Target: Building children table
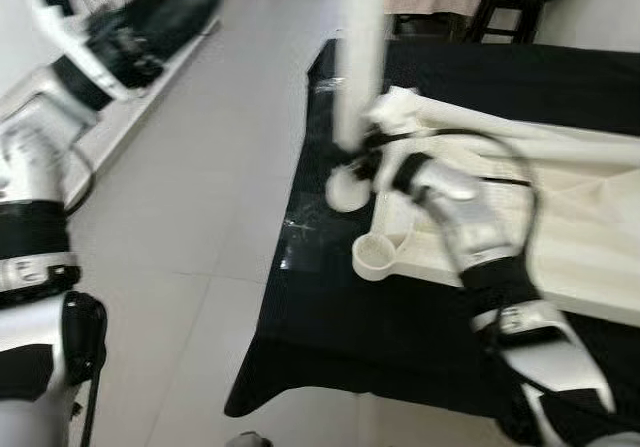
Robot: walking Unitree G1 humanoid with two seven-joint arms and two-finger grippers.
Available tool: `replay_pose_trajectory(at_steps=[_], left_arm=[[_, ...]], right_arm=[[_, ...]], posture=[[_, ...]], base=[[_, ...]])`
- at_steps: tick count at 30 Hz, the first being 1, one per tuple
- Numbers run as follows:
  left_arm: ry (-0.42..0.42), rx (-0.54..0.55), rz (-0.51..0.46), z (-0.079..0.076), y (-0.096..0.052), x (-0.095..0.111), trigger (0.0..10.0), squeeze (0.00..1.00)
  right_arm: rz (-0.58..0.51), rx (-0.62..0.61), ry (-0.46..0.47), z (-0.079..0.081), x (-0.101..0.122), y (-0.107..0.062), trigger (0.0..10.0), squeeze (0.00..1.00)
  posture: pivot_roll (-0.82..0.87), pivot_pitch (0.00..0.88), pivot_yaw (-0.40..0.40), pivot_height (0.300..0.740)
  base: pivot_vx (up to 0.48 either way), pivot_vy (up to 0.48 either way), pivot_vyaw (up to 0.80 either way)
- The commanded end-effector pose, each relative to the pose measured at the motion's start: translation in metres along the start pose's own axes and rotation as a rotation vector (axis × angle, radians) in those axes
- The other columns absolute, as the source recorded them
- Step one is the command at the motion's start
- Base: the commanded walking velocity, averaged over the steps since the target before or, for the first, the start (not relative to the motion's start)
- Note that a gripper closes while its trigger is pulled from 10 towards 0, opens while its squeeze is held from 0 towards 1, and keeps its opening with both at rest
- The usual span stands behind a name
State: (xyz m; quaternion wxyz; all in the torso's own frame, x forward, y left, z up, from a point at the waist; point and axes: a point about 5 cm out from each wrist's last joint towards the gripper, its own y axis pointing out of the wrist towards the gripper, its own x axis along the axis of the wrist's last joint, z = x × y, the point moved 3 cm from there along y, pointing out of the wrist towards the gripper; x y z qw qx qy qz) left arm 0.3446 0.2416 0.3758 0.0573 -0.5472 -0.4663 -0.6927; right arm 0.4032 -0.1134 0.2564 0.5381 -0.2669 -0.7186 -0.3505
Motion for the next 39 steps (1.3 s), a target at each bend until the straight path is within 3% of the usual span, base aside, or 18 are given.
replay_pose_trajectory(at_steps=[1,4,5,7,8,9,10,11,13,15,17,19,21,26,28,30,39], left_arm=[[0.047,0.065,-0.021,0.004,-0.012,0.012,10.0,1.0],[0.058,0.106,-0.023,0.007,-0.022,0.013,10.0,1.0],[0.053,0.135,0.018,0.005,-0.034,0.004,10.0,1.0],[0.053,0.135,0.018,0.005,-0.034,0.004,10.0,1.0],[0.041,0.137,0.104,-0.003,-0.046,-0.017,10.0,1.0],[0.012,0.105,0.233,-0.022,-0.058,-0.052,10.0,0.0],[0.012,0.105,0.233,-0.022,-0.058,-0.052,10.0,0.0],[-0.015,0.065,0.336,-0.041,-0.07,-0.08,10.0,0.0],[-0.015,0.065,0.336,-0.041,-0.07,-0.08,10.0,0.0],[-0.088,-0.025,0.517,-0.086,-0.096,-0.132,10.0,0.0],[-0.088,-0.025,0.517,-0.086,-0.096,-0.132,10.0,0.0],[-0.155,-0.089,0.628,-0.128,-0.117,-0.166,10.0,0.0],[-0.179,-0.113,0.665,-0.151,-0.124,-0.176,10.0,0.0],[-0.167,-0.141,0.691,-0.161,-0.127,-0.18,10.0,0.0],[-0.163,-0.176,0.725,-0.18,-0.134,-0.179,10.0,0.0],[-0.149,-0.195,0.744,-0.189,-0.139,-0.178,10.0,0.0],[-0.024,-0.213,0.776,-0.201,-0.144,-0.178,10.0,0.0]], right_arm=[[-0.016,-0.044,0.022,-0.006,0.001,-0.001,0.0,0.0],[-0.023,-0.075,0.032,-0.013,0.002,-0.003,0.0,0.0],[-0.036,-0.066,0.042,-0.016,0.004,-0.007,0.0,0.0],[-0.036,-0.066,0.042,-0.016,0.004,-0.007,0.0,0.0],[-0.056,-0.004,0.059,-0.012,0.007,-0.011,0.0,0.0],[-0.085,0.123,0.077,0.0,0.012,-0.017,7.3,0.0],[-0.085,0.123,0.077,0.0,0.012,-0.017,7.3,0.0],[-0.112,0.234,0.103,0.013,0.018,-0.024,10.0,0.0],[-0.112,0.234,0.103,0.013,0.018,-0.024,10.0,0.0],[-0.142,0.406,0.151,0.032,0.026,-0.038,10.0,0.0],[-0.142,0.406,0.151,0.032,0.026,-0.038,10.0,0.0],[-0.114,0.535,0.162,0.047,0.025,-0.048,10.0,0.0],[-0.086,0.61,0.159,0.055,0.023,-0.054,10.0,0.0],[-0.077,0.642,0.158,0.056,0.022,-0.056,10.0,0.0],[-0.079,0.711,0.163,0.059,0.028,-0.062,10.0,0.0],[-0.082,0.741,0.165,0.06,0.031,-0.064,10.0,0.0],[-0.106,0.734,0.153,0.063,0.035,-0.062,10.0,0.0]], posture=[[0.03,0.089,0.0,0.74],[0.04,0.096,-0.003,0.74],[0.05,0.11,-0.009,0.74],[0.05,0.11,-0.009,0.74],[0.06,0.126,-0.011,0.74],[0.06,0.147,-0.01,0.74],[0.06,0.147,-0.01,0.74],[0.06,0.163,-0.012,0.74],[0.06,0.163,-0.012,0.74],[0.05,0.204,-0.016,0.74],[0.05,0.204,-0.016,0.74],[0.06,0.252,-0.012,0.74],[0.06,0.27,-0.009,0.74],[0.06,0.277,-0.008,0.74],[0.05,0.338,0.002,0.74],[0.05,0.359,0.008,0.74],[0.07,0.382,0.025,0.74]], base=[[0.0,0.0,0.0],[0.0,0.0,0.0],[0.0,0.0,0.0],[0.0,0.0,0.0],[0.0,0.0,0.0],[0.0,0.0,0.0],[0.0,0.0,0.0],[0.0,0.0,0.0],[0.0,0.0,0.0],[0.0,0.0,0.0],[0.0,0.0,0.0],[0.0,0.0,0.0],[0.0,0.0,0.0],[0.0,0.0,0.0],[0.0,0.0,0.0],[0.0,0.0,0.0],[0.0,0.0,0.0]])
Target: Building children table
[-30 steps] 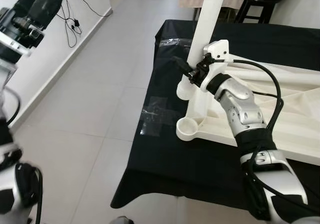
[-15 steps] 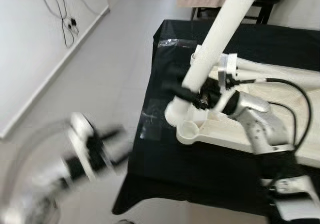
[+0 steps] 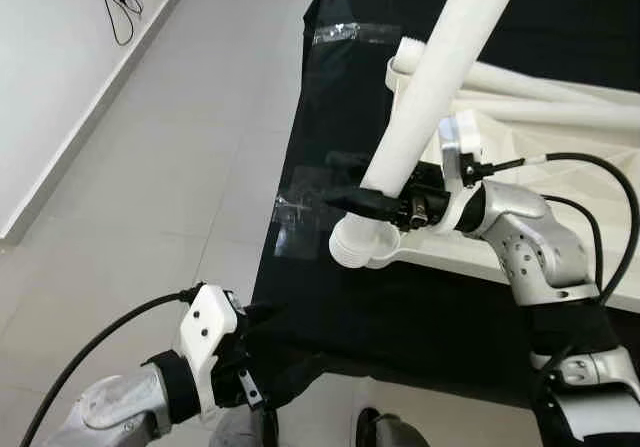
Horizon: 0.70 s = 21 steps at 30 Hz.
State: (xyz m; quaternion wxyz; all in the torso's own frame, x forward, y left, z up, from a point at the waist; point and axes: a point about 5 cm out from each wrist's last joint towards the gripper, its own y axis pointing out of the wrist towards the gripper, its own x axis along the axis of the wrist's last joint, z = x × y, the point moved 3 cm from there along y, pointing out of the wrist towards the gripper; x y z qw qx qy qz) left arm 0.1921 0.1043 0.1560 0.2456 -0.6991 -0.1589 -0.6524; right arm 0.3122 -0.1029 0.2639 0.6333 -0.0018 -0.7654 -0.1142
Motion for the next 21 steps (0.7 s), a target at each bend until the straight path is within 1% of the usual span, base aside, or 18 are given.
replay_pose_trajectory(at_steps=[1,4,7,10,13,16,19,21], left_arm=[[0.04,0.008,0.018,-0.004,-0.001,-0.002,10.0,0.0],[0.058,0.02,0.015,-0.005,-0.003,-0.001,10.0,0.0],[0.078,0.038,0.007,-0.005,-0.006,0.0,10.0,0.0],[0.083,0.037,0.007,-0.006,-0.006,0.0,10.0,0.0],[0.102,0.032,0.01,-0.008,-0.005,-0.001,10.0,0.0],[0.123,0.036,0.008,-0.006,-0.004,-0.001,10.0,0.0],[0.122,0.039,0.006,-0.006,-0.004,-0.001,10.0,0.0],[0.121,0.038,0.003,-0.006,-0.003,-0.001,10.0,0.0]], right_arm=[[-0.025,0.003,-0.007,0.002,0.003,0.0,10.0,0.0],[-0.028,-0.007,-0.015,-0.001,0.005,-0.003,10.0,0.0],[-0.028,-0.018,-0.037,-0.005,0.011,-0.011,10.0,0.0],[-0.024,-0.011,-0.044,-0.004,0.012,-0.012,10.0,0.0],[0.004,0.004,-0.061,-0.001,0.01,-0.011,10.0,0.0],[0.099,0.014,-0.109,0.004,-0.005,-0.006,10.0,0.0],[0.127,0.019,-0.128,0.006,-0.009,-0.003,10.0,0.0],[0.163,0.032,-0.17,0.009,-0.013,0.002,10.0,0.0]], posture=[[0.07,0.386,0.025,0.74],[0.06,0.39,0.021,0.74],[0.04,0.383,0.026,0.74],[0.04,0.379,0.028,0.74],[0.04,0.374,0.028,0.74],[0.04,0.371,0.029,0.74],[0.04,0.372,0.029,0.74],[0.04,0.372,0.029,0.74]], base=[[0.0,0.0,0.0],[0.0,0.0,0.0],[0.0,0.0,0.0],[0.0,0.0,0.0],[0.0,0.0,0.0],[0.0,0.0,0.0],[0.0,0.0,0.0],[0.0,0.0,0.0]])
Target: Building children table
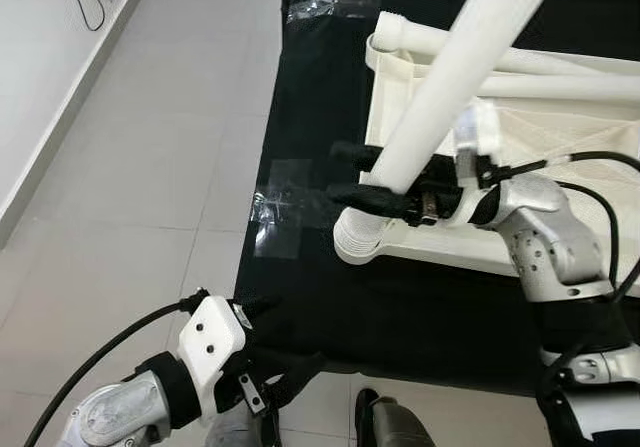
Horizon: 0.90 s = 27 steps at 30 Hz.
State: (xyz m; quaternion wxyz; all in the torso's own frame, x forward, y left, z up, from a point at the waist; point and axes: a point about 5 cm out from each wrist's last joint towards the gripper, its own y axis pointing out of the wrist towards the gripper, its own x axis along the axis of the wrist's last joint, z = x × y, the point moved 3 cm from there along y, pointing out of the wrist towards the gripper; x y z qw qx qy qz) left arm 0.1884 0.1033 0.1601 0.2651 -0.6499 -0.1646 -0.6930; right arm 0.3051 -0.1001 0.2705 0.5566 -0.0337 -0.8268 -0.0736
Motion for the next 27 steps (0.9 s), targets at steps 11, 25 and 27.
replay_pose_trajectory(at_steps=[11,25,27], left_arm=[[-0.003,-0.016,0.014,-0.003,0.001,-0.005,10.0,0.0],[-0.001,-0.015,-0.003,-0.001,0.009,-0.002,10.0,0.0],[-0.002,-0.014,-0.005,-0.001,0.009,-0.002,10.0,0.0]], right_arm=[[0.185,0.114,-0.069,0.016,-0.022,0.008,10.0,0.0],[0.297,0.216,-0.127,0.023,-0.037,0.011,10.0,0.0],[0.301,0.22,-0.126,0.022,-0.037,0.01,10.0,0.0]], posture=[[0.04,0.385,0.017,0.74],[0.06,0.395,0.001,0.74],[0.06,0.397,-0.001,0.74]], base=[[0.0,0.0,0.0],[0.0,0.0,0.0],[0.0,0.0,0.0]])
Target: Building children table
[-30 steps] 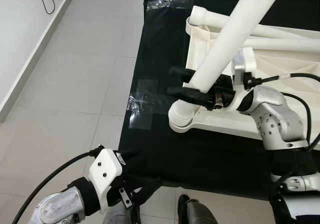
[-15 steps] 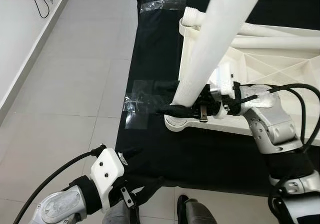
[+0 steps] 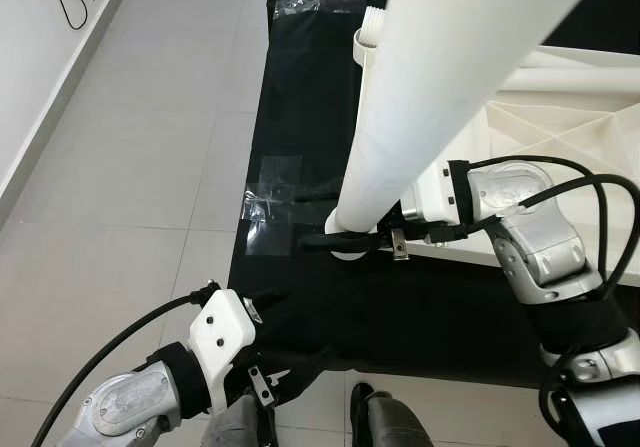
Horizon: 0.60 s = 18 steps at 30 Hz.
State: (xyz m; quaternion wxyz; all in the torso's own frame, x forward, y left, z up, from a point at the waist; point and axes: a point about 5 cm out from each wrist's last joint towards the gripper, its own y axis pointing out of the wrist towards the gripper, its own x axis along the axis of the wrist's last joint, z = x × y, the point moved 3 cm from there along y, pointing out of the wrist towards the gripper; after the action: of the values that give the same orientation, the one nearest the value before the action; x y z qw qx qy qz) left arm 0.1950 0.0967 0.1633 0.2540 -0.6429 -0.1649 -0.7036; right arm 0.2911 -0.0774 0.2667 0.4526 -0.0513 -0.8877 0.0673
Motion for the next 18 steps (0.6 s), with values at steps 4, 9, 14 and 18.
replay_pose_trajectory(at_steps=[4,9,14,18], left_arm=[[-0.028,0.001,0.015,-0.004,0.0,-0.006,10.0,0.0],[-0.034,0.0,0.012,-0.004,0.001,-0.006,10.0,0.0],[-0.032,0.001,0.012,-0.004,0.002,-0.006,10.0,0.0],[-0.031,0.001,0.012,-0.004,0.002,-0.006,10.0,0.0]], right_arm=[[0.121,0.043,0.15,0.012,-0.037,-0.004,10.0,0.0],[0.115,-0.068,0.249,-0.01,-0.041,-0.006,10.0,0.0],[0.151,-0.176,0.331,-0.022,-0.055,-0.004,10.0,0.0],[0.142,-0.218,0.374,-0.025,-0.059,-0.003,10.0,0.0]], posture=[[0.06,0.398,-0.007,0.74],[0.06,0.399,-0.012,0.74],[0.06,0.4,-0.014,0.74],[0.06,0.399,-0.013,0.74]], base=[[0.0,0.0,0.0],[0.0,0.0,0.0],[0.0,0.0,0.0],[0.0,0.0,0.0]])
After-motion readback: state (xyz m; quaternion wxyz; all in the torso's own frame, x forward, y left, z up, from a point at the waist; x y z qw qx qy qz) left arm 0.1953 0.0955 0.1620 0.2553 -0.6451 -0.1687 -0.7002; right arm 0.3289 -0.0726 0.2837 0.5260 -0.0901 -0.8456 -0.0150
